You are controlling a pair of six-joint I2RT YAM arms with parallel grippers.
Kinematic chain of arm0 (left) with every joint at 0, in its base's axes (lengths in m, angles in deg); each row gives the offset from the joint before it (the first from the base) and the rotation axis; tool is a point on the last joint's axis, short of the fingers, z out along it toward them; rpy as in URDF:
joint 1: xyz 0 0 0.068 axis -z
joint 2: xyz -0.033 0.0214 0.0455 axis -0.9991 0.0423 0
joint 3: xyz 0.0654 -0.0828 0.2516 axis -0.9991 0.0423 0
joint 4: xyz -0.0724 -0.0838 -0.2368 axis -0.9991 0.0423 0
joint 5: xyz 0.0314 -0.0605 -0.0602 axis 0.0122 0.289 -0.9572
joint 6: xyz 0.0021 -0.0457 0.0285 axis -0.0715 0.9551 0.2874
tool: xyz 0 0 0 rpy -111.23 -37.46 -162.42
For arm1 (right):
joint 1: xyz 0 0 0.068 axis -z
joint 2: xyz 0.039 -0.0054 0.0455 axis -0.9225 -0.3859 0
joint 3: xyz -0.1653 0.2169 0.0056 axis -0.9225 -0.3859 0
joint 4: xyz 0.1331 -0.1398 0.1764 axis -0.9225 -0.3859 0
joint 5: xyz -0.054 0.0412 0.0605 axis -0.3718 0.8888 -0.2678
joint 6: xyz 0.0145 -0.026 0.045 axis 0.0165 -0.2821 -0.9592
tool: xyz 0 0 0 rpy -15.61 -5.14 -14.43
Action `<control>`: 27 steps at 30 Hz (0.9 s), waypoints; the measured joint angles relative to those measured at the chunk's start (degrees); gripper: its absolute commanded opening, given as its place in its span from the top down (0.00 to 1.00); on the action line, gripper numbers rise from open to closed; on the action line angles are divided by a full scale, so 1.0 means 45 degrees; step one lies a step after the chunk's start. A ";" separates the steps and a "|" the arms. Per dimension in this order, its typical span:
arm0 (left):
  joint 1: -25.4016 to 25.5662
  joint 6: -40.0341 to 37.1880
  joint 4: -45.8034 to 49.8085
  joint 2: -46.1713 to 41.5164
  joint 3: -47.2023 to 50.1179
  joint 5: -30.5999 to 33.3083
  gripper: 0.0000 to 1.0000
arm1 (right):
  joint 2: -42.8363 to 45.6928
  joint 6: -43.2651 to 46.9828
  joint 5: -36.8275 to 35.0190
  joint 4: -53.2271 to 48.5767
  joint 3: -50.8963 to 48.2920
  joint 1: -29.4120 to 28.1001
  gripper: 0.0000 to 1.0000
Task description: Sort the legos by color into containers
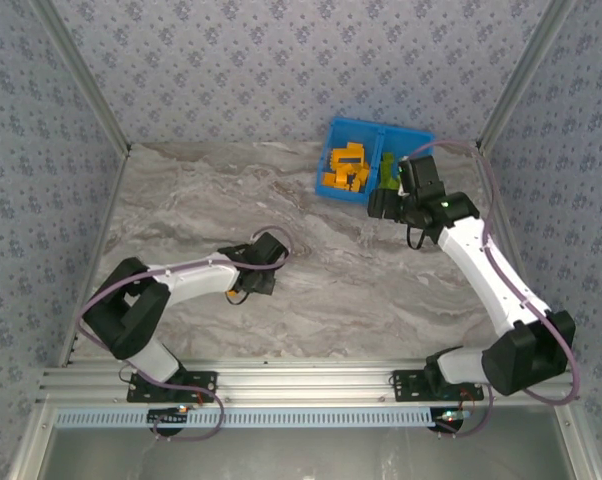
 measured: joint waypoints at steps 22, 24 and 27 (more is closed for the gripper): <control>-0.0471 -0.3167 -0.0068 1.0622 -1.7952 -0.2123 0.86 | 0.3997 -0.0894 -0.0389 -0.0894 -0.1263 0.0107 0.07; -0.0520 -0.3167 0.0549 1.1978 -1.9958 -0.2239 0.86 | 0.4303 -0.0976 -0.0389 -0.0971 -0.1617 0.0131 0.06; -0.0525 -0.3152 0.0991 1.3168 -2.1502 -0.2356 0.86 | 0.4527 -0.1112 -0.0384 -0.1103 -0.2006 0.0165 0.07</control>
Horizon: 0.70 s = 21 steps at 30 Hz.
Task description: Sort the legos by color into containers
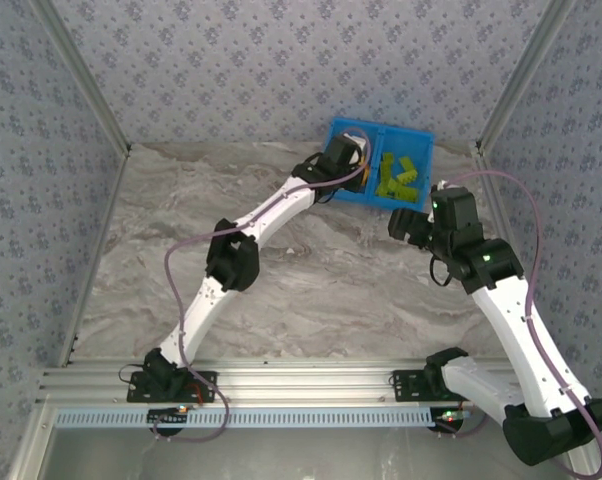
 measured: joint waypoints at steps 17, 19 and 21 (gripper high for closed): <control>0.0087 0.0219 0.0670 -0.0549 0.0107 0.0185 0.42 | 0.0529 -0.0447 0.0078 -0.0432 -0.0155 0.0024 0.05; 0.0107 0.0311 0.0534 -0.2370 0.2195 0.0189 0.41 | 0.0466 -0.0525 0.0165 -0.0389 -0.0141 0.0024 0.05; 0.0151 0.0442 0.0097 -0.4692 0.4979 0.0204 0.39 | 0.0321 -0.0578 0.0214 -0.0340 -0.0087 0.0019 0.05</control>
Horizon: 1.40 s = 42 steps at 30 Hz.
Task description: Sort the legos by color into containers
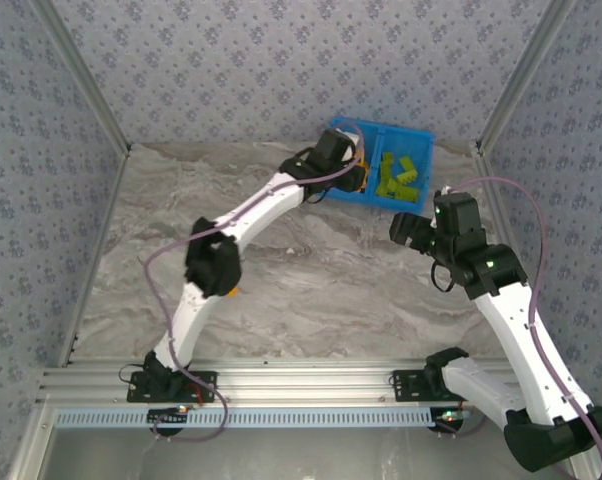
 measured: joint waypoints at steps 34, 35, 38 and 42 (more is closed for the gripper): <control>-0.2535 1.0438 0.0389 -1.4644 2.0458 0.1384 0.01 | -0.4027 0.0180 0.1190 0.1880 0.1175 -0.1360 0.03; -0.2652 1.0433 0.0447 -1.4144 2.0210 0.1263 0.01 | -0.4027 0.0204 0.1156 0.1851 0.1175 -0.1399 0.03; -0.2909 1.0336 0.0423 -1.2687 1.9385 0.0971 0.06 | -0.4017 0.0257 0.1025 0.1749 0.1175 -0.1477 0.03; -0.2953 1.0108 0.0262 -1.1254 1.8914 0.0602 0.18 | -0.3847 0.0301 0.0821 0.1583 0.1175 -0.1477 0.03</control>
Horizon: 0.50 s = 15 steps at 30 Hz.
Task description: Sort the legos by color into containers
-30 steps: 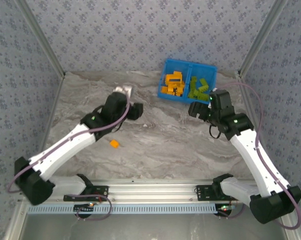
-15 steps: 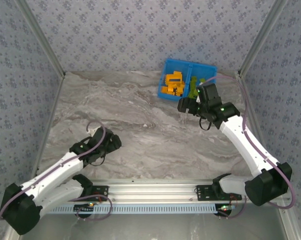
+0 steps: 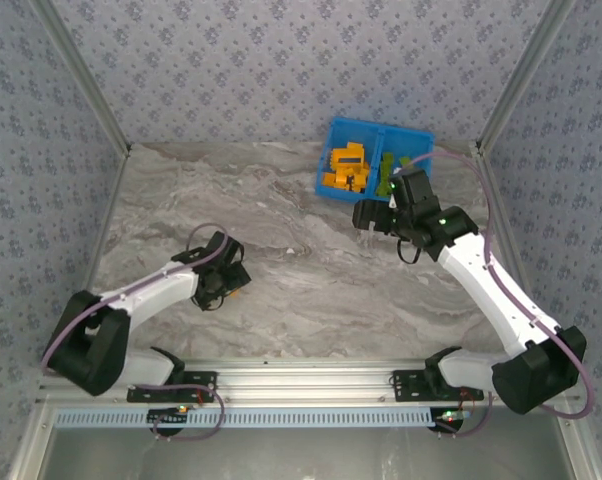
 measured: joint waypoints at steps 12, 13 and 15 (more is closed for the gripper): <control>-0.0126 -0.0160 0.1010 0.1292 -0.0719 0.0340 0.69 | 0.0228 0.0005 -0.0248 -0.0180 0.0000 0.0000 0.02; -0.0126 -0.0155 0.1025 0.1253 -0.0719 0.0340 0.72 | 0.0228 0.0005 -0.0267 -0.0180 -0.0005 0.0000 0.02; -0.0126 -0.0219 0.1059 0.1107 -0.0719 0.0291 0.76 | 0.0233 0.0000 -0.0272 -0.0180 0.0000 0.0000 0.02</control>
